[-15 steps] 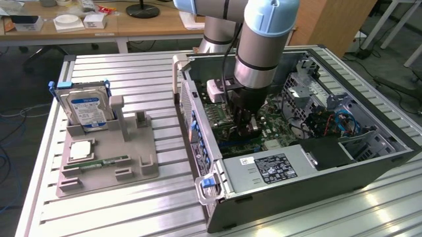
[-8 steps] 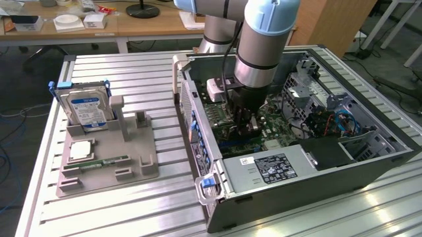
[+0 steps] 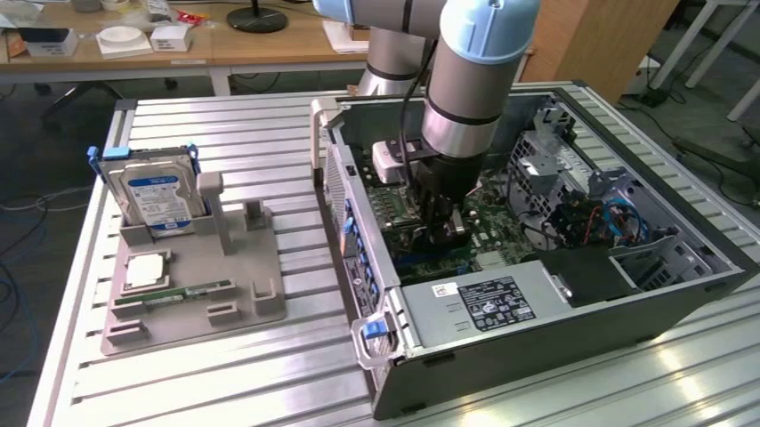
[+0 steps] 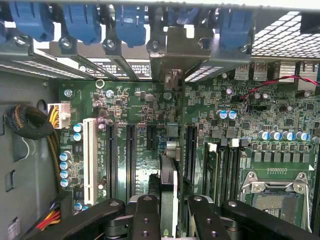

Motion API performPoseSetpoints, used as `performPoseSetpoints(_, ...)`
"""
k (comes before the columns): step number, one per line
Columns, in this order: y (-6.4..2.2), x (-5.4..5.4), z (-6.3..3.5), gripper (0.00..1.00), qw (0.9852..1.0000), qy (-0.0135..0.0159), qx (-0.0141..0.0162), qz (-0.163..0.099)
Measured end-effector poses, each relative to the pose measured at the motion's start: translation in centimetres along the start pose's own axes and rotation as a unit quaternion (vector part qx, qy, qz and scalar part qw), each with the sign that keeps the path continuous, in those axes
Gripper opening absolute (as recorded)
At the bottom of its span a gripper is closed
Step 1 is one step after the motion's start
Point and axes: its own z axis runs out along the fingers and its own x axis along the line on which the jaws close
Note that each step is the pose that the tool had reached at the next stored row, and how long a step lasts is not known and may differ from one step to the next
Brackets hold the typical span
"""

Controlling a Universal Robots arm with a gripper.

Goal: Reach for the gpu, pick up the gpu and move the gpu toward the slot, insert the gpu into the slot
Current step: 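Insert the gpu into the slot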

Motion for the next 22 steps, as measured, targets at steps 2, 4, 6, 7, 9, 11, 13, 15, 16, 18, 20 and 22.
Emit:
performPoseSetpoints(2,0.0,-0.01,0.11,0.26,1.0,-0.0001,0.0001,0.0)
performPoseSetpoints(4,0.0,0.01,0.31,0.26,1.0,0.0005,-0.0002,0.0)
performPoseSetpoints(6,0.0,0.02,0.41,0.26,1.0,0.0004,-0.0002,0.0)
performPoseSetpoints(7,-0.01,0.01,0.43,0.26,1.0,0.0002,-0.0001,0.0)
performPoseSetpoints(9,-0.01,0.0,0.44,0.26,1.0,0.0,0.0,0.0)
performPoseSetpoints(11,-0.01,0.0,0.39,0.26,1.0,-0.0002,0.0001,0.0)
performPoseSetpoints(13,-0.02,-0.02,0.17,0.26,1.0,-0.0009,0.0003,0.0)
performPoseSetpoints(15,-0.03,-0.02,-0.02,0.26,1.0,-0.0003,0.0001,0.0)
performPoseSetpoints(16,-0.02,-0.01,-0.03,0.26,1.0,-0.0002,0.0001,0.0)
performPoseSetpoints(18,-0.03,-0.01,-0.03,0.26,1.0,-0.0002,0.0001,0.0)
performPoseSetpoints(20,-0.03,-0.01,-0.04,0.26,1.0,-0.0001,0.0,0.0)
performPoseSetpoints(22,-0.03,-0.01,-0.04,0.26,1.0,-0.0001,0.0,0.0)
